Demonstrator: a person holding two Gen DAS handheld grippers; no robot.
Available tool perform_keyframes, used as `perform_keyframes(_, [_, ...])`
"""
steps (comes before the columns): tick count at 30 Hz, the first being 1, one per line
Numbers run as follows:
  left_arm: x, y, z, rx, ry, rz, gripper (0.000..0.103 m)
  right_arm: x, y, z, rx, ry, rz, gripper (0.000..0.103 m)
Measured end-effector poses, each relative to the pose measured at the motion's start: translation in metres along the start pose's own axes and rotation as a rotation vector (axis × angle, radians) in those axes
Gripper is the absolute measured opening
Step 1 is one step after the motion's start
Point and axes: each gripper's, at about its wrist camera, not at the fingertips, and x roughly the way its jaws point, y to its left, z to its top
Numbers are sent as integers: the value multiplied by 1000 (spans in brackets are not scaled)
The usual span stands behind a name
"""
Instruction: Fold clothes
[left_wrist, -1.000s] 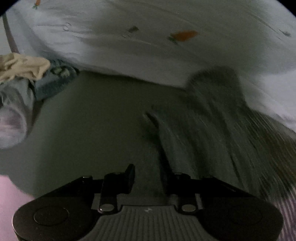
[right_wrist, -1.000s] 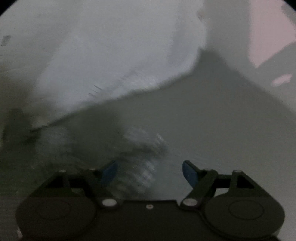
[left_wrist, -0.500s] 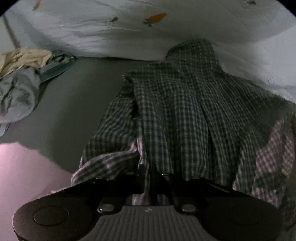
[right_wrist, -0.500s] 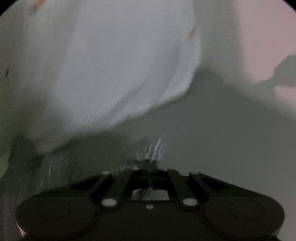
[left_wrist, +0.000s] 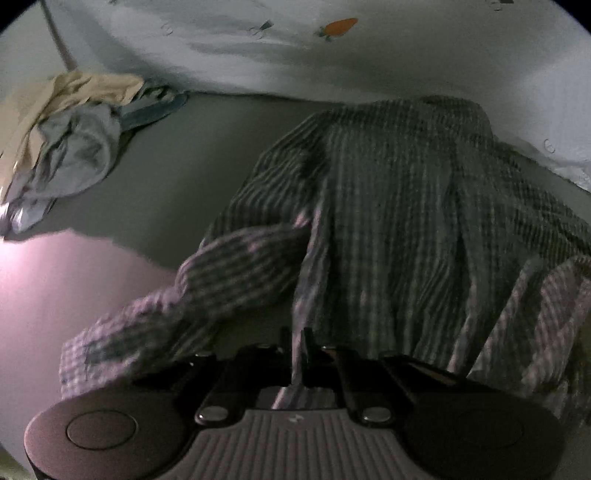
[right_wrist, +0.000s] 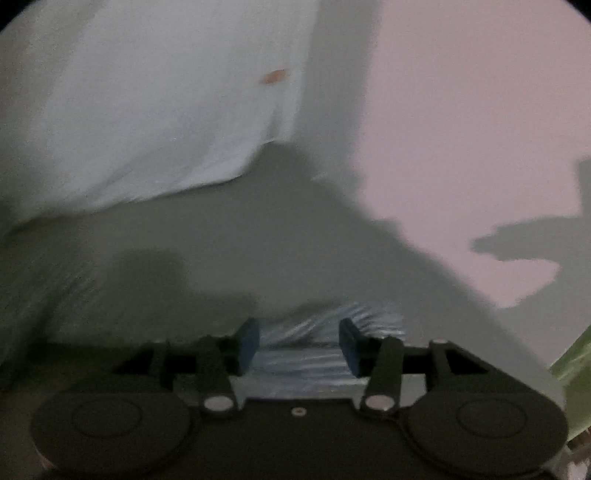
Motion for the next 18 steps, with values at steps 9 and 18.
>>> perform_keyframes(9, [1, 29, -45, -55, 84, -81, 39, -80, 112, -74, -104, 124, 622, 67])
perform_keyframes(18, [2, 38, -60, -102, 21, -107, 4, -75, 194, -77, -443, 83, 590, 1])
